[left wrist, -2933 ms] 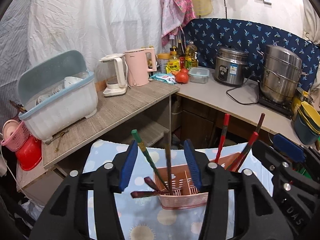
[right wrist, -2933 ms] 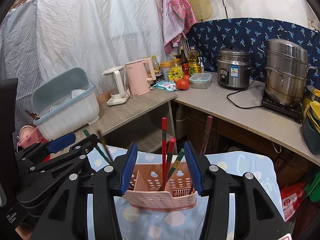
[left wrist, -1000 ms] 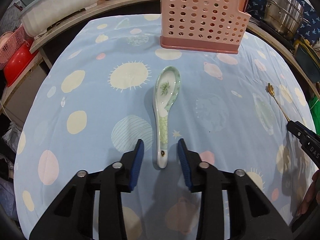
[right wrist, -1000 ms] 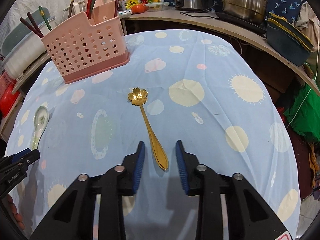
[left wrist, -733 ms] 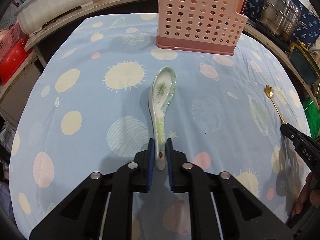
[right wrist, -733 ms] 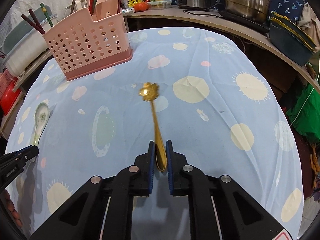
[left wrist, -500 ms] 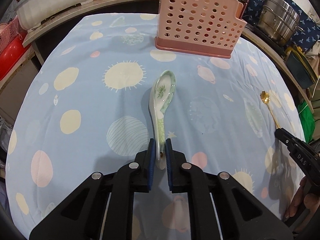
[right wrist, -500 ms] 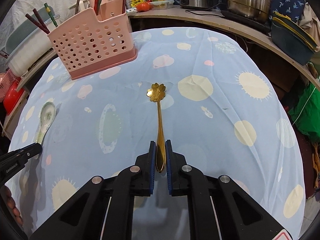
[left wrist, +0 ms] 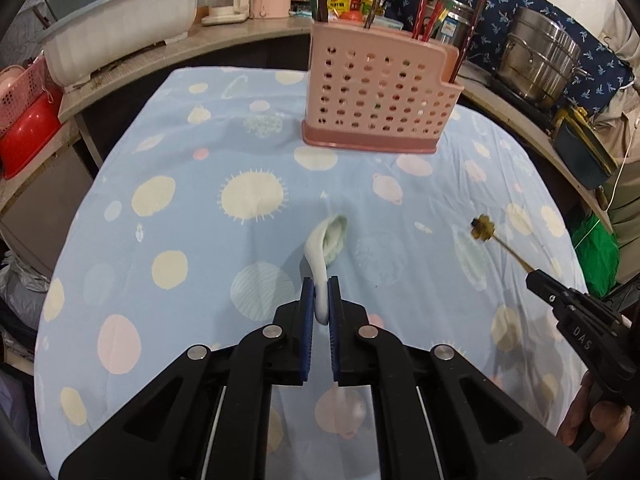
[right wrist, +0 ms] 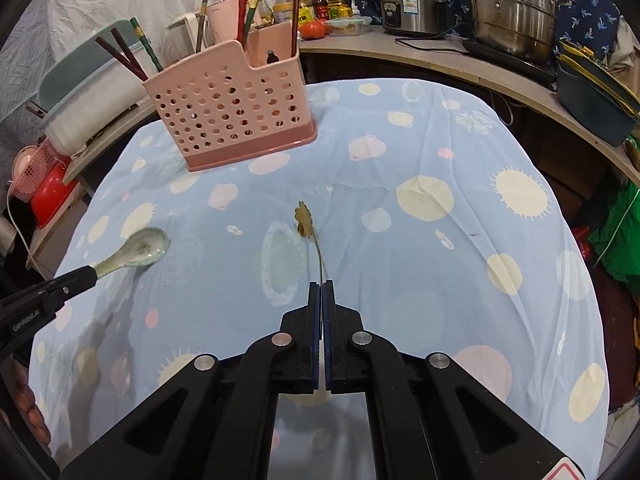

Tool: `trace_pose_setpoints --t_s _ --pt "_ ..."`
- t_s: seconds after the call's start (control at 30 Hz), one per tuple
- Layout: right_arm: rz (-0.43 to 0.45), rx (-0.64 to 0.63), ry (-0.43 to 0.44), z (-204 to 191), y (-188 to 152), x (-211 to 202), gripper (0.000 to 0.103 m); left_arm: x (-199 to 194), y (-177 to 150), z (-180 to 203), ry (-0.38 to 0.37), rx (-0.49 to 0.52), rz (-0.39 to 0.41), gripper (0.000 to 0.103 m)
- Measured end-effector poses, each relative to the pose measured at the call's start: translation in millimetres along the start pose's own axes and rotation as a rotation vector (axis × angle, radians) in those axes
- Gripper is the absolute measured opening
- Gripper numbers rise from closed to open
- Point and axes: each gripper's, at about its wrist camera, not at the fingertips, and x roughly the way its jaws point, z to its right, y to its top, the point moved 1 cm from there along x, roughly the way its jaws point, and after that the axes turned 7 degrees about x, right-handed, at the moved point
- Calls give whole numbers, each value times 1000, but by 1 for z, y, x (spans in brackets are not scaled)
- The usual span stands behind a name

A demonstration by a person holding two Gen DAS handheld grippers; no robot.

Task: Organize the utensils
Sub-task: 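Lift both spoons and carry them above the pink basket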

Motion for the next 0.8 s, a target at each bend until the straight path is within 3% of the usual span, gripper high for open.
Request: trace_pose_setpoints --t_s 0.47,0.8 --pt "91 -4 79 -20 35 -48 2 -44 38 8 -8 41 95 6" --pt "201 -35 150 -44 106 -85 2 -83 112 21 -4 106 198 6"
